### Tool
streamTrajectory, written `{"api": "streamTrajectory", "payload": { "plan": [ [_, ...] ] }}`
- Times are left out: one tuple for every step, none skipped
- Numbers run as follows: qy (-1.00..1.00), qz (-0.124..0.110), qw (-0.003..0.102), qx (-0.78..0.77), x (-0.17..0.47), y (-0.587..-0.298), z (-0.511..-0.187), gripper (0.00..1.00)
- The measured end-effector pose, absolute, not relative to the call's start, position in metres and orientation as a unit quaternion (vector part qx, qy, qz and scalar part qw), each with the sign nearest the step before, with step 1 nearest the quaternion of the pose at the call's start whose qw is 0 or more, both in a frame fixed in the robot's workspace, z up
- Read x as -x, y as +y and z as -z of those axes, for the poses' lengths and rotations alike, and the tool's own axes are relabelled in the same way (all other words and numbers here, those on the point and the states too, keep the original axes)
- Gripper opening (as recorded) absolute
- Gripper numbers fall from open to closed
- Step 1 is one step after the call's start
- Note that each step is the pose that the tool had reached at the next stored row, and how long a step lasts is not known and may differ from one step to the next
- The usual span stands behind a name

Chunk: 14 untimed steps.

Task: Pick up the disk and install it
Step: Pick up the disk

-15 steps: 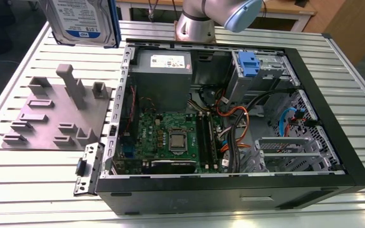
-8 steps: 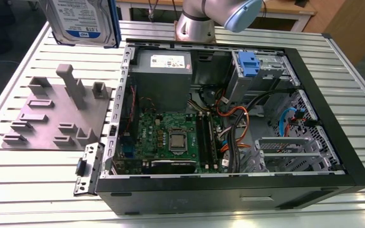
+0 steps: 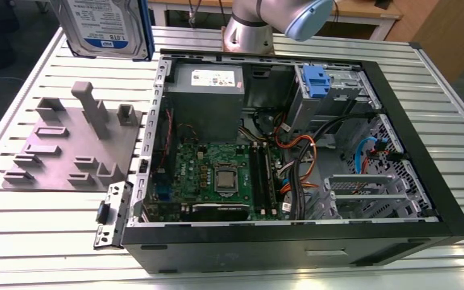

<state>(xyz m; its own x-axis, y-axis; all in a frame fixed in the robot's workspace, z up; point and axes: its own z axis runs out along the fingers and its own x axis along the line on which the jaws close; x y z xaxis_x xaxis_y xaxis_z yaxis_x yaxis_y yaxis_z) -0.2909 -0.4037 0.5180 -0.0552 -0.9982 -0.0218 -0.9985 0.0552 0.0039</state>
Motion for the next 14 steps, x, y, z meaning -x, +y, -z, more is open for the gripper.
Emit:
{"api": "streamTrajectory", "payload": {
  "plan": [
    [0.726,-0.009,0.007,0.687,0.2909,-0.4037,-0.518,0.36],
    [0.726,-0.009,0.007,0.687,0.2909,-0.4037,-0.518,0.36],
    [0.726,-0.009,0.007,0.687,0.2909,-0.4037,-0.518,0.36],
    [0.726,-0.009,0.007,0.687,0.2909,-0.4036,-0.518,0.36],
    [0.726,-0.009,0.007,0.687,0.2909,-0.4036,-0.518,0.36],
    [0.726,-0.009,0.007,0.687,0.2909,-0.4036,-0.518,0.36],
    [0.726,-0.009,0.007,0.687,0.2909,-0.4036,-0.518,0.36],
    [0.726,-0.009,0.007,0.687,0.2908,-0.4036,-0.518,0.36],
    [0.726,-0.009,0.007,0.687,0.2903,-0.4036,-0.5181,0.36],
    [0.726,-0.009,0.007,0.687,0.2892,-0.4036,-0.5181,0.36],
    [0.726,-0.009,0.006,0.687,0.288,-0.4036,-0.5181,0.36],
    [0.726,-0.009,0.007,0.687,0.2872,-0.4037,-0.518,0.36],
    [0.726,-0.009,0.007,0.687,0.2871,-0.4037,-0.518,0.36],
    [0.726,-0.009,0.007,0.687,0.287,-0.4037,-0.518,0.36]
  ]
}}
